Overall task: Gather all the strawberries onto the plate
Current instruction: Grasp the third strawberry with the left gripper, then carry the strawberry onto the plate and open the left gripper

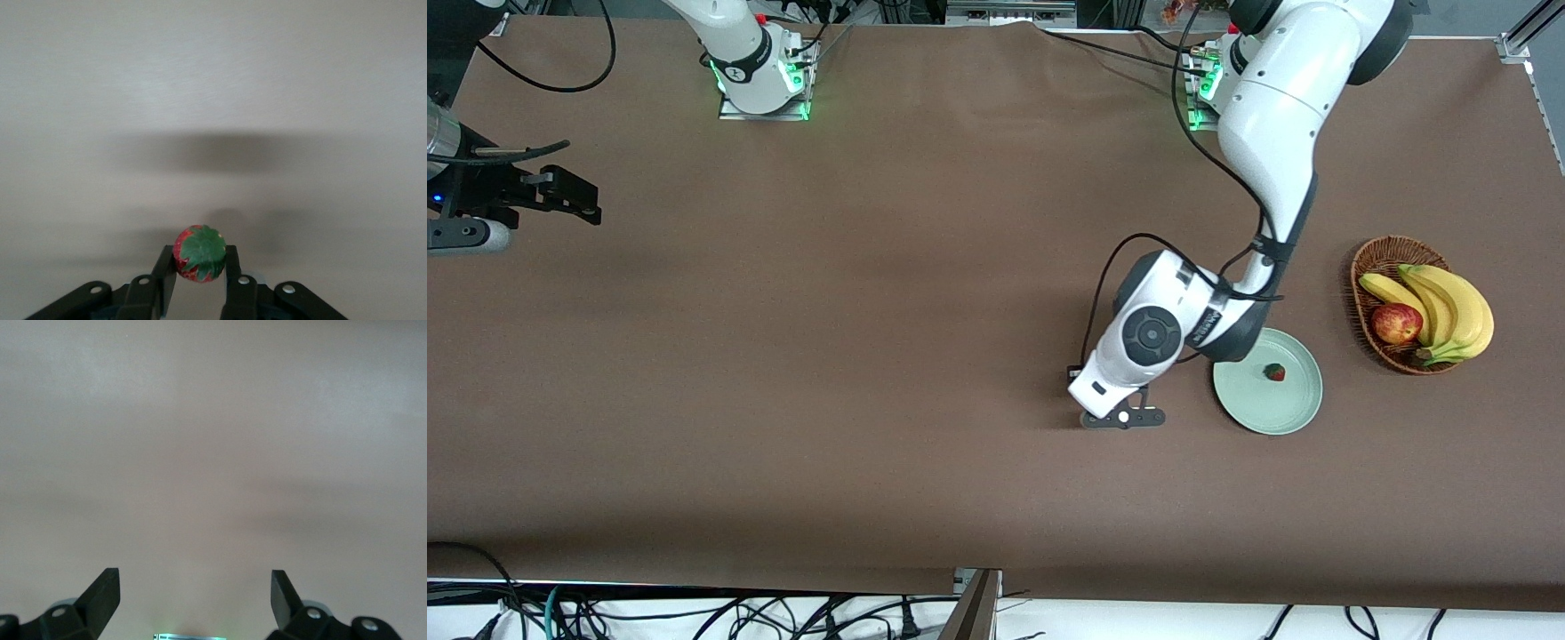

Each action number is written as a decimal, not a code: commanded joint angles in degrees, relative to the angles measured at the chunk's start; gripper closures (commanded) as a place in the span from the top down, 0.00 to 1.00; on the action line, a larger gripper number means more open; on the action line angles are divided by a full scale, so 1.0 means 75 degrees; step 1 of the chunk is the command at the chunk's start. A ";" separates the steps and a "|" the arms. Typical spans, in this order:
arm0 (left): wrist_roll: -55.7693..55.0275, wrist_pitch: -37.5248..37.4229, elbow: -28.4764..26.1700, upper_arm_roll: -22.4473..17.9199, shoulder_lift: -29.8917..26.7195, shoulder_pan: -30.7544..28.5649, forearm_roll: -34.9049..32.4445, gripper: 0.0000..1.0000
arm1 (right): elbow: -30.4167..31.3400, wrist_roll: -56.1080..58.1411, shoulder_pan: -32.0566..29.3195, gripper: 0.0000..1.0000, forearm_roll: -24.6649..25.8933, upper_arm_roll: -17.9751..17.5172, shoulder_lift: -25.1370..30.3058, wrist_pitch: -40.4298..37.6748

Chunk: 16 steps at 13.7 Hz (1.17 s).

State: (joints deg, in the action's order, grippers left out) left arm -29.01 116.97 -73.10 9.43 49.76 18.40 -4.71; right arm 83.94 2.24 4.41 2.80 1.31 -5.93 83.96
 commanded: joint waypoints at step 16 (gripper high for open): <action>0.4501 -0.2553 -0.0144 -0.0167 -0.0928 -0.2325 -0.0556 1.00 | -0.0082 -0.0064 -0.0084 1.00 -0.0068 -0.0070 -0.0100 0.0032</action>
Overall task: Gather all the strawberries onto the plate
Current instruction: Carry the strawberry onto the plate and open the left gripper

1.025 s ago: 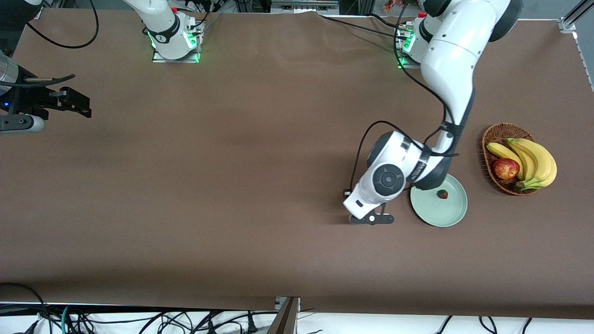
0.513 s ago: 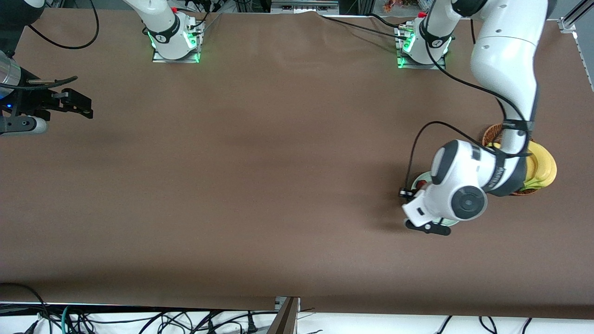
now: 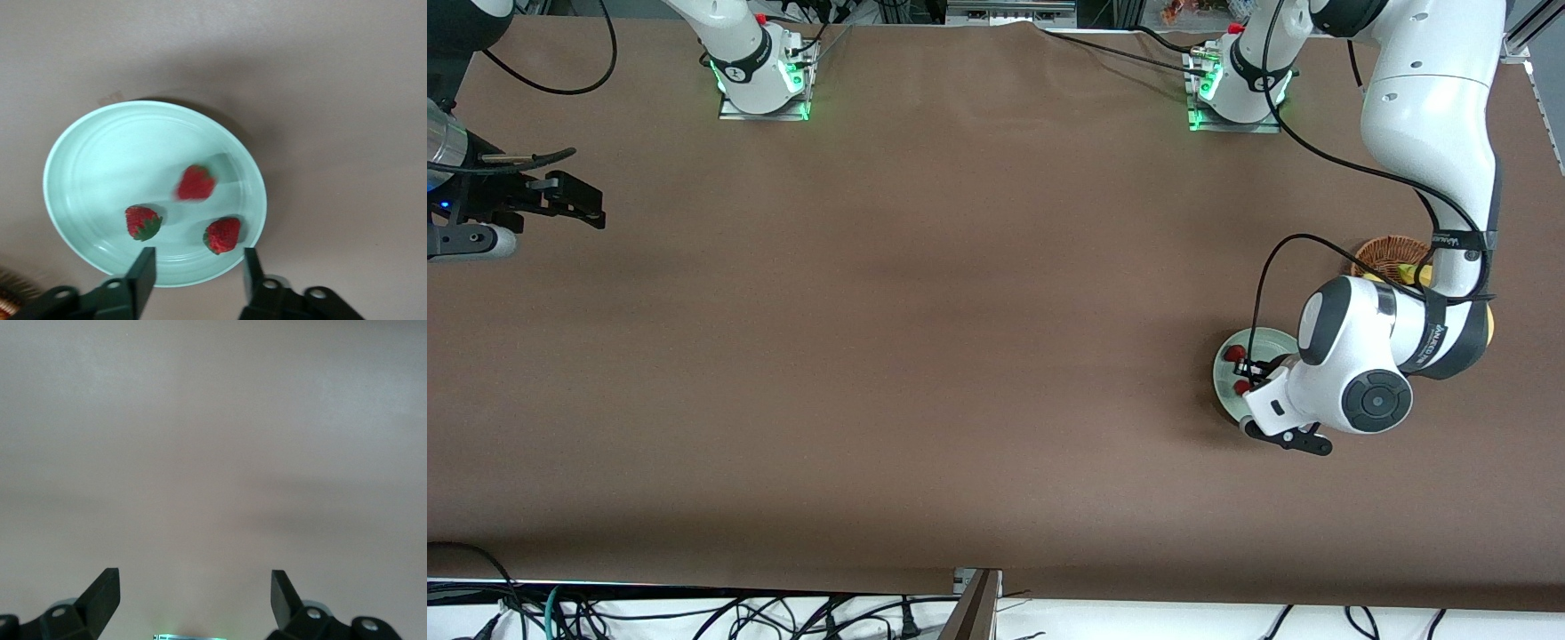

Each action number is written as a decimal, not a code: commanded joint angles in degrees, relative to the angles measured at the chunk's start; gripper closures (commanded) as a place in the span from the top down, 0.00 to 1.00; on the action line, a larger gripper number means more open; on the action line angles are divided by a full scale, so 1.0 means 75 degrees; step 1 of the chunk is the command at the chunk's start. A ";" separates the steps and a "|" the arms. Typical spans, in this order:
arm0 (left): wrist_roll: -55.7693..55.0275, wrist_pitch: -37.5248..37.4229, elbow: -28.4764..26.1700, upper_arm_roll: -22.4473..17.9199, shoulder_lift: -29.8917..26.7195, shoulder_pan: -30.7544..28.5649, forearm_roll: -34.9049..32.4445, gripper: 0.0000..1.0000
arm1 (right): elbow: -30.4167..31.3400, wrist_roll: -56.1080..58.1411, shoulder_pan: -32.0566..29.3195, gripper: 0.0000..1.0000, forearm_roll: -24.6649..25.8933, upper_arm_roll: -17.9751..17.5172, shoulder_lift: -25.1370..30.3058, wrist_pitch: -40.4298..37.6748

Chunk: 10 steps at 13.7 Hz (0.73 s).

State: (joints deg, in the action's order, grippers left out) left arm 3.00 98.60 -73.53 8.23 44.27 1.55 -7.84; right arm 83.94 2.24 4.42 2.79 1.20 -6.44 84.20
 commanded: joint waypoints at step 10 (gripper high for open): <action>0.0256 -0.1004 0.0487 0.0169 -0.1928 -0.0019 0.0002 1.00 | -0.0094 -0.0006 -0.0097 1.00 -0.0079 -0.0054 -0.0032 0.0000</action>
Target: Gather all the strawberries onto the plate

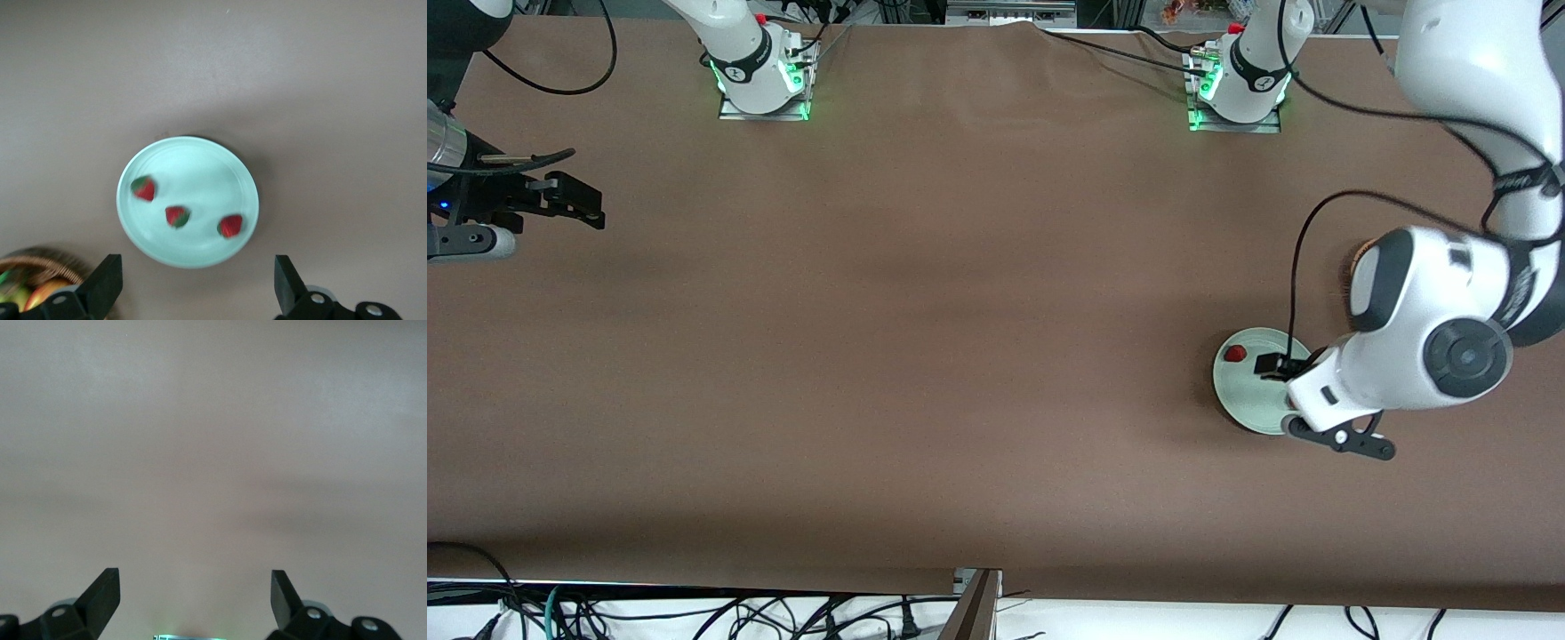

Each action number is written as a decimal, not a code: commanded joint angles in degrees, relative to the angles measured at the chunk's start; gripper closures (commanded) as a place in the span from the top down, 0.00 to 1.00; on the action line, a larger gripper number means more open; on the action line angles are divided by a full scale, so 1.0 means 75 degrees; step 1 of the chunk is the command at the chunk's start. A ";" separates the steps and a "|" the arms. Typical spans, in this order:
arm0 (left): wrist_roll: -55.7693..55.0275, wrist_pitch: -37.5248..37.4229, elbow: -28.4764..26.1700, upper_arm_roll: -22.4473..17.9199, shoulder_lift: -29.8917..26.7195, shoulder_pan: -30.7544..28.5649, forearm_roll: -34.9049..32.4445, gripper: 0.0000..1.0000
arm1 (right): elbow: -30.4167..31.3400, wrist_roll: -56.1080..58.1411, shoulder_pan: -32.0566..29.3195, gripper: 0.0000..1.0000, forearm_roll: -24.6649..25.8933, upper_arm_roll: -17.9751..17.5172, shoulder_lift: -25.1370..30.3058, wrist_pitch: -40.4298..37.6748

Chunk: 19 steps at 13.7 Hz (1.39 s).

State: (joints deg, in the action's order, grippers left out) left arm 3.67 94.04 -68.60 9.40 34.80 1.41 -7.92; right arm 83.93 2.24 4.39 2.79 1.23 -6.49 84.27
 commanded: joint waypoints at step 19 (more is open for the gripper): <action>0.0003 -0.0223 -0.3146 -0.1418 -0.4523 0.0655 0.0727 1.00 | -0.0081 0.0006 -0.0093 1.00 -0.0079 -0.0059 -0.0025 -0.0010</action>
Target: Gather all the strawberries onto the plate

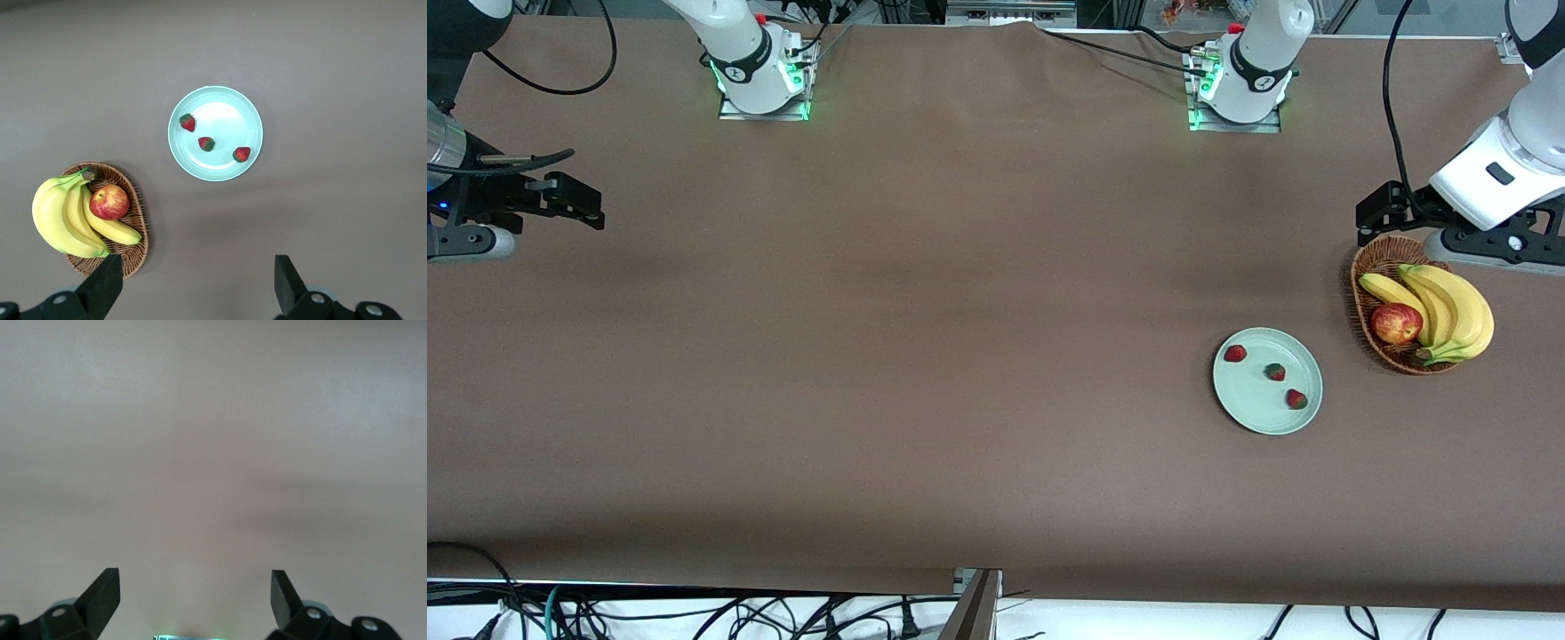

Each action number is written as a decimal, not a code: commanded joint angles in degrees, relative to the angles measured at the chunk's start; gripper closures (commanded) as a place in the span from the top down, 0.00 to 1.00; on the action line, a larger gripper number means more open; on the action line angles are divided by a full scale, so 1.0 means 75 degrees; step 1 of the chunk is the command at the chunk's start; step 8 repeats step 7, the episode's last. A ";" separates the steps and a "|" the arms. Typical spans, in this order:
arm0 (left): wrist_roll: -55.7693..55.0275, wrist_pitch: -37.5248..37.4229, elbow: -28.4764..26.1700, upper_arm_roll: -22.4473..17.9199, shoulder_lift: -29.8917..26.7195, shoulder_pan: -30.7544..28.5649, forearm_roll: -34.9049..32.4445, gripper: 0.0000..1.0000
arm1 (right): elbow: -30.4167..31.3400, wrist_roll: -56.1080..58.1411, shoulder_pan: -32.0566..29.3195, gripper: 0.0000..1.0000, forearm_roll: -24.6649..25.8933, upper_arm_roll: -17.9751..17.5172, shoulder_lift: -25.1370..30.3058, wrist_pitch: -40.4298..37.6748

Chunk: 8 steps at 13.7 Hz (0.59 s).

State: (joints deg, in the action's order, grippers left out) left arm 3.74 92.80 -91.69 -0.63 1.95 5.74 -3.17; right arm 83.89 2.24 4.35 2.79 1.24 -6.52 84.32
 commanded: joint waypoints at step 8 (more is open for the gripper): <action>-0.0018 -0.0080 -0.0033 -0.0115 -0.0120 -0.0075 0.0083 1.00 | -0.0076 0.0006 -0.0088 1.00 -0.0091 -0.0060 -0.0022 -0.0016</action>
